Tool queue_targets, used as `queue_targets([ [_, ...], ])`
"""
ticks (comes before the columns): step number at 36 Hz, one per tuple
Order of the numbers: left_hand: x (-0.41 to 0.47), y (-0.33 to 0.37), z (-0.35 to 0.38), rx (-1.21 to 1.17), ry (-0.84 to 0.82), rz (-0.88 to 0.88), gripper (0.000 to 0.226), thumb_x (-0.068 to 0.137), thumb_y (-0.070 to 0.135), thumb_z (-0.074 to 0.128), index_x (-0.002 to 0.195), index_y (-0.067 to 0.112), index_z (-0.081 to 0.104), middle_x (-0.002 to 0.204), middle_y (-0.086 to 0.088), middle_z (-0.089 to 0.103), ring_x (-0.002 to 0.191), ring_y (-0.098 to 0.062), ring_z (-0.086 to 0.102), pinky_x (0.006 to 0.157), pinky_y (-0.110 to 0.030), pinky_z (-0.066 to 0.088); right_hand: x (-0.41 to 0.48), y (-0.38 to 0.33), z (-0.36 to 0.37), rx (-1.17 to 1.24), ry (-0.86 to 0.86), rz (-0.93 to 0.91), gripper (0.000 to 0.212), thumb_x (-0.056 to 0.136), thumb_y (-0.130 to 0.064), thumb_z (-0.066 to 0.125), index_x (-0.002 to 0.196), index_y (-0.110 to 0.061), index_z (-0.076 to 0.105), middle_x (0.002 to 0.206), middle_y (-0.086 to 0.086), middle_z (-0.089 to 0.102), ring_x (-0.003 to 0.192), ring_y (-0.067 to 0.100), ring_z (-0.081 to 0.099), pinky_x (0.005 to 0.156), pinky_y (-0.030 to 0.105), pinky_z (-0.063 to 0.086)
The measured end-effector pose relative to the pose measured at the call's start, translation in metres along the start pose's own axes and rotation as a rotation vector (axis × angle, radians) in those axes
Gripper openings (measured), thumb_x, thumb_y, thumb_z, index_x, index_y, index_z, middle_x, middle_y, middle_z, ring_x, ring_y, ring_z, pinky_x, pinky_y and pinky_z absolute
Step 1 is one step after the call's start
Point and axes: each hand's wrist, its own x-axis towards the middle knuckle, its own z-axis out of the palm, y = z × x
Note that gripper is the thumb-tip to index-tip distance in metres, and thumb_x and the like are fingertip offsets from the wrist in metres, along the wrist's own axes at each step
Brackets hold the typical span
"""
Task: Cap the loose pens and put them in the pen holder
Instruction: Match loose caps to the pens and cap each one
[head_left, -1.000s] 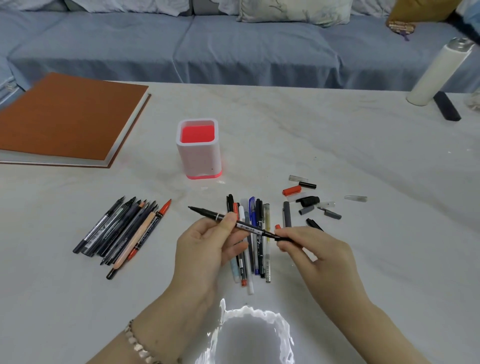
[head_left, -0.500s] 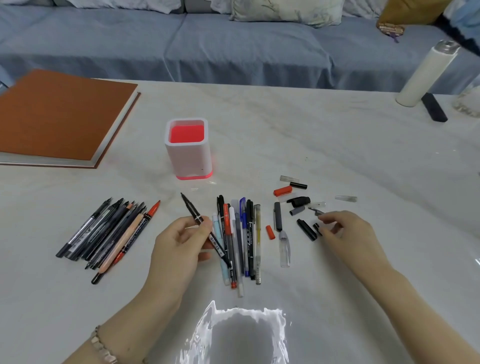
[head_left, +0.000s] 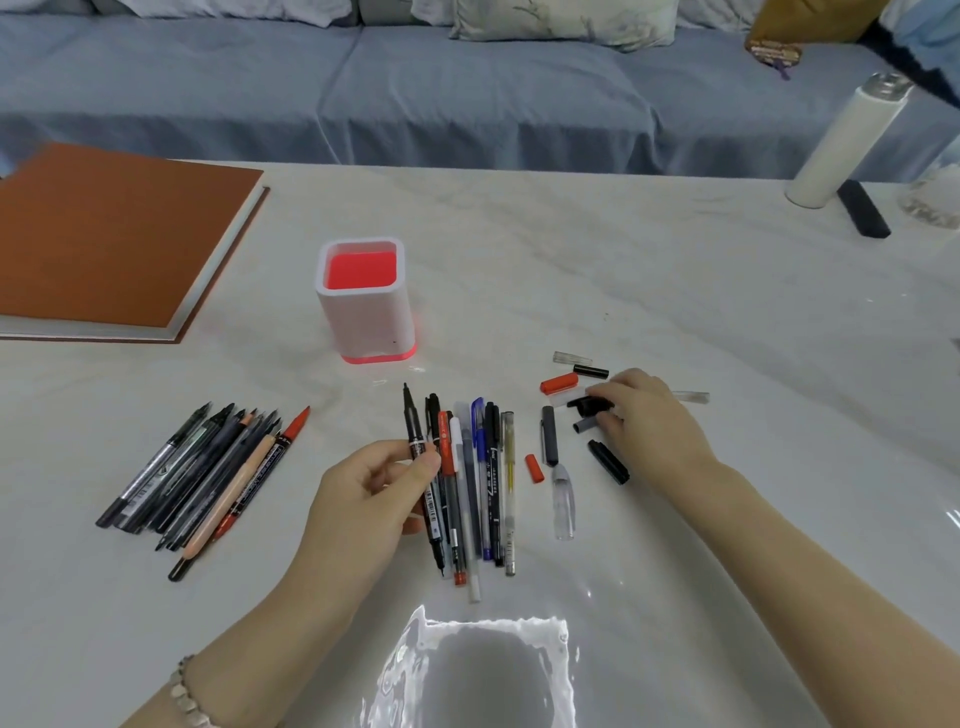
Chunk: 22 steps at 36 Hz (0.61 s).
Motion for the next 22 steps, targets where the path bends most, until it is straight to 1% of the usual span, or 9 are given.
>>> queue_targets([
  [5, 0.000, 0.000, 0.000, 0.006, -0.005, -0.010, 0.010, 0.084, 0.020, 0.061, 0.081, 0.027, 0.068, 0.069, 0.001, 0.065, 0.057, 0.003, 0.057, 0.051, -0.010, 0.049, 0.000, -0.003, 0.003, -0.068, -0.044, 0.012, 0.027, 0.090, -0.020, 0.050, 0.117, -0.015, 0.056, 0.117, 0.005, 0.051, 0.112, 0.024, 0.043, 0.084, 0.035, 0.043],
  [7, -0.001, -0.001, -0.001, 0.026, -0.014, -0.016, 0.011, 0.085, 0.019, 0.061, 0.081, 0.027, 0.068, 0.072, -0.004, 0.065, 0.058, 0.001, 0.058, 0.051, -0.010, 0.050, -0.007, -0.002, 0.003, -0.074, -0.025, 0.019, 0.023, 0.089, -0.022, 0.053, 0.110, -0.014, 0.054, 0.110, 0.003, 0.054, 0.108, 0.023, 0.045, 0.079, 0.033, 0.041],
  [10, -0.001, -0.003, -0.001, 0.067, -0.015, -0.026, 0.008, 0.084, 0.020, 0.061, 0.086, 0.023, 0.068, 0.086, -0.018, 0.065, 0.066, -0.008, 0.058, 0.053, -0.011, 0.051, -0.021, -0.002, 0.003, -0.025, 0.029, 0.032, 0.018, 0.089, -0.026, 0.053, 0.101, -0.013, 0.054, 0.101, 0.001, 0.054, 0.101, 0.021, 0.047, 0.074, 0.030, 0.038],
  [12, -0.001, -0.005, -0.001, 0.076, -0.020, -0.030, 0.008, 0.084, 0.021, 0.061, 0.087, 0.022, 0.068, 0.085, -0.018, 0.065, 0.066, -0.008, 0.058, 0.053, -0.011, 0.051, -0.029, -0.002, 0.003, 0.016, 0.045, 0.028, 0.021, 0.089, -0.032, 0.053, 0.096, -0.013, 0.059, 0.101, 0.000, 0.053, 0.101, 0.018, 0.047, 0.074, 0.027, 0.036],
  [14, -0.002, -0.005, 0.000, 0.070, -0.031, -0.027, 0.008, 0.084, 0.020, 0.061, 0.083, 0.025, 0.068, 0.073, -0.009, 0.063, 0.059, -0.001, 0.058, 0.052, -0.011, 0.051, -0.037, -0.003, 0.005, -0.001, 0.016, 0.021, 0.025, 0.088, -0.034, 0.055, 0.100, -0.013, 0.062, 0.106, -0.001, 0.052, 0.106, 0.017, 0.045, 0.077, 0.025, 0.035],
  [16, -0.002, -0.005, 0.001, 0.080, -0.043, -0.020, 0.011, 0.084, 0.018, 0.061, 0.081, 0.027, 0.067, 0.067, -0.002, 0.061, 0.055, 0.003, 0.056, 0.053, -0.012, 0.052, -0.042, -0.003, 0.007, -0.056, -0.027, 0.029, 0.030, 0.088, -0.032, 0.054, 0.111, -0.014, 0.059, 0.113, 0.001, 0.050, 0.112, 0.017, 0.042, 0.081, 0.025, 0.036],
  [17, -0.002, -0.004, 0.002, 0.092, -0.049, -0.016, 0.012, 0.085, 0.017, 0.061, 0.080, 0.027, 0.067, 0.068, -0.002, 0.061, 0.054, 0.004, 0.056, 0.054, -0.014, 0.051, -0.044, -0.003, 0.008, -0.076, -0.034, 0.037, 0.030, 0.089, -0.029, 0.053, 0.115, -0.015, 0.058, 0.114, 0.002, 0.049, 0.113, 0.018, 0.041, 0.082, 0.026, 0.037],
  [19, -0.003, -0.002, 0.002, 0.118, -0.063, -0.001, 0.014, 0.085, 0.017, 0.060, 0.079, 0.027, 0.066, 0.071, -0.005, 0.062, 0.056, 0.002, 0.055, 0.057, -0.017, 0.051, -0.047, -0.003, 0.008, -0.091, -0.023, 0.056, 0.027, 0.091, -0.025, 0.049, 0.114, -0.014, 0.058, 0.115, 0.002, 0.050, 0.113, 0.019, 0.041, 0.082, 0.027, 0.039],
  [22, -0.004, 0.000, 0.003, 0.169, -0.077, 0.024, 0.014, 0.084, 0.018, 0.061, 0.078, 0.029, 0.066, 0.080, -0.016, 0.064, 0.065, -0.009, 0.056, 0.065, -0.025, 0.052, -0.049, -0.005, 0.007, -0.118, -0.050, 0.072, 0.023, 0.091, -0.024, 0.047, 0.108, -0.014, 0.059, 0.111, 0.000, 0.055, 0.111, 0.018, 0.043, 0.082, 0.027, 0.040],
])
